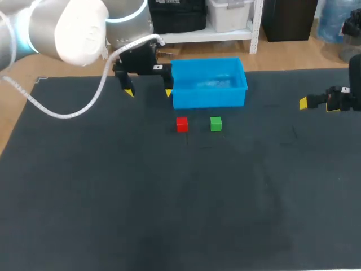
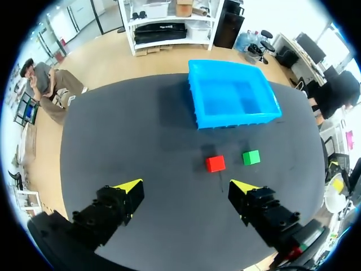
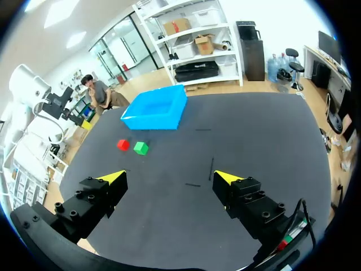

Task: Use the left arm to pick the red cube and place it into the blue plastic box first, then use the right arm to grasp the green cube and put it into the same blue plastic box after the first action is fully finished.

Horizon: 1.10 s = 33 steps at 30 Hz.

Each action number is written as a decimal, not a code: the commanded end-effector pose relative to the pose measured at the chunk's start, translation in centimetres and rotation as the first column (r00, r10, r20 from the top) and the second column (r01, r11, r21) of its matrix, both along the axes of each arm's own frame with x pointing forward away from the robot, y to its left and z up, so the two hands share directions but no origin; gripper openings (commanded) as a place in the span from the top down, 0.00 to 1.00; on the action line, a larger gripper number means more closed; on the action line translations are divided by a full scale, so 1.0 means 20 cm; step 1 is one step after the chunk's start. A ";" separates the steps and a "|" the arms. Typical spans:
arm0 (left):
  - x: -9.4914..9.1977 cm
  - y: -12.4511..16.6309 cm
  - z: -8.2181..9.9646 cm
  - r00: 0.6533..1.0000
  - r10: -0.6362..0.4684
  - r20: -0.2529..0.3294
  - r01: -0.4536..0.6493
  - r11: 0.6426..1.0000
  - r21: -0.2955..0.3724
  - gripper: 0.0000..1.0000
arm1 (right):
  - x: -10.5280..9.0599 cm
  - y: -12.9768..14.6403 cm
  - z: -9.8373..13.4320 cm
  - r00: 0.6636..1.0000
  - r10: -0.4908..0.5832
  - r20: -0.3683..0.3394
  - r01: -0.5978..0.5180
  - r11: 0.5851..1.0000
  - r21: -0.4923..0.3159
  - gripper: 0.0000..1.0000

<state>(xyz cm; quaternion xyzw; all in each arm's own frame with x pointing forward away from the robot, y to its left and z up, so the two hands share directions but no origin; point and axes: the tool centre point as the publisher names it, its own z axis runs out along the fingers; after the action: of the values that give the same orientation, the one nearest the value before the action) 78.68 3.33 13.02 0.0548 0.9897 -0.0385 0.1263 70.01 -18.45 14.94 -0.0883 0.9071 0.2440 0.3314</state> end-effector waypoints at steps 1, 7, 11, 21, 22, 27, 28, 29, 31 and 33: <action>0.01 -0.05 -0.02 1.000 0.010 -0.007 -0.010 1.000 0.010 0.00 | 0.00 0.00 0.00 1.000 0.000 -0.001 0.000 1.000 -0.001 0.00; 0.00 -0.10 -0.05 1.000 0.023 -0.020 -0.023 1.000 0.009 0.00 | 0.00 0.00 0.00 1.000 0.000 -0.001 0.000 1.000 -0.001 0.00; 0.01 -0.13 -0.07 0.999 0.031 -0.024 -0.030 0.999 0.009 0.00 | 0.00 0.00 0.00 1.000 0.000 -0.001 0.000 1.000 -0.001 0.00; 0.04 -0.21 -0.12 0.998 0.053 -0.035 -0.053 0.999 0.006 0.00 | 0.00 0.00 0.00 1.000 0.000 -0.001 0.000 1.000 -0.001 0.00; 0.04 -0.22 -0.13 0.998 0.054 -0.037 -0.053 0.999 0.007 0.00 | 0.00 0.00 0.00 1.000 0.000 -0.001 0.000 1.000 -0.001 0.00; 0.04 -0.25 -0.16 0.997 0.054 -0.053 -0.053 0.998 0.019 0.00 | 0.00 0.00 0.00 1.000 0.000 -0.001 0.000 1.000 -0.001 0.00; 0.04 -0.25 -0.16 0.997 0.054 -0.057 -0.053 0.998 0.021 0.00 | 0.00 0.00 0.00 1.000 0.000 -0.001 0.000 1.000 -0.001 0.00; 0.04 -0.25 -0.16 0.997 0.055 -0.059 -0.053 0.998 0.022 0.00 | 0.00 0.00 0.00 1.000 0.000 -0.001 0.000 1.000 -0.001 0.00; 0.04 -0.25 -0.18 0.996 0.058 -0.066 -0.056 0.998 0.026 0.00 | 0.00 0.00 0.00 1.000 0.000 -0.001 0.000 1.000 -0.001 0.00; 0.04 -0.25 -0.19 0.996 0.059 -0.071 -0.058 0.998 0.029 0.00 | 0.00 0.00 0.00 1.000 0.000 -0.001 0.000 1.000 -0.001 0.00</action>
<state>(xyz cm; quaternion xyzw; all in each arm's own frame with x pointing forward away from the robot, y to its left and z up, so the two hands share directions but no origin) 78.86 -1.25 9.39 0.0265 0.9946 -0.0269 0.0966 70.01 -18.45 14.94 -0.0883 0.9071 0.2440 0.3314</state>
